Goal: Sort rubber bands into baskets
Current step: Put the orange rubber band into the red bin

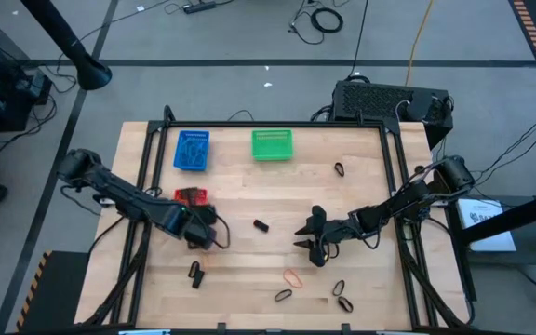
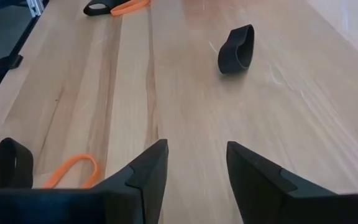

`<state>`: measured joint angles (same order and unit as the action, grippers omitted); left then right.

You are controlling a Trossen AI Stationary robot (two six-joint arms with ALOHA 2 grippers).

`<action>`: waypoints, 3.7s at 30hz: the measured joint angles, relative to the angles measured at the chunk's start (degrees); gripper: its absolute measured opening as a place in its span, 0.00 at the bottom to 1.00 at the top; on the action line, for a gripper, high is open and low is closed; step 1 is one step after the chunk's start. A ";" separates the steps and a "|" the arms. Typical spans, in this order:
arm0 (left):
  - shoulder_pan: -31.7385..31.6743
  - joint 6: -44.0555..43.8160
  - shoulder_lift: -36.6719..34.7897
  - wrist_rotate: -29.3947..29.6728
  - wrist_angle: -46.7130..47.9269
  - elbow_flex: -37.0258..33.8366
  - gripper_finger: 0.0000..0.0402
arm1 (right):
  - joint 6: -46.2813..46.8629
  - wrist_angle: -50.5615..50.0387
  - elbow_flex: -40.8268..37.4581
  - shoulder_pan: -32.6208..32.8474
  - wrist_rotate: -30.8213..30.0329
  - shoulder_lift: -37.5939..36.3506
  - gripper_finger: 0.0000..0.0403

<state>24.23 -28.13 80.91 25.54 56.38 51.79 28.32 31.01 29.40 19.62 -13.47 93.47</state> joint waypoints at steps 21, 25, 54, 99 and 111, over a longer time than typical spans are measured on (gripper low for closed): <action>-0.52 -6.40 -0.42 -3.94 8.57 -3.45 0.22 | -0.96 0.43 -0.01 0.00 0.00 0.00 0.39; -0.52 -5.85 -0.42 -3.95 8.84 -3.45 0.29 | -0.96 0.43 -0.01 0.00 0.00 0.00 0.39; 5.56 13.40 2.18 -11.89 -48.87 -1.00 0.30 | -21.56 9.75 0.21 8.79 4.58 3.91 0.39; 3.88 5.31 32.67 -2.63 -90.38 -2.62 0.30 | -23.55 -6.12 15.28 5.29 -4.84 11.49 0.00; 0.07 0.21 33.07 -6.43 -92.82 -2.64 0.30 | -24.10 -7.04 15.27 5.30 -4.46 11.28 0.00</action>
<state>24.29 -27.92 113.97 19.11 -36.44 49.15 4.22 23.97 44.66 24.92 -17.93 104.75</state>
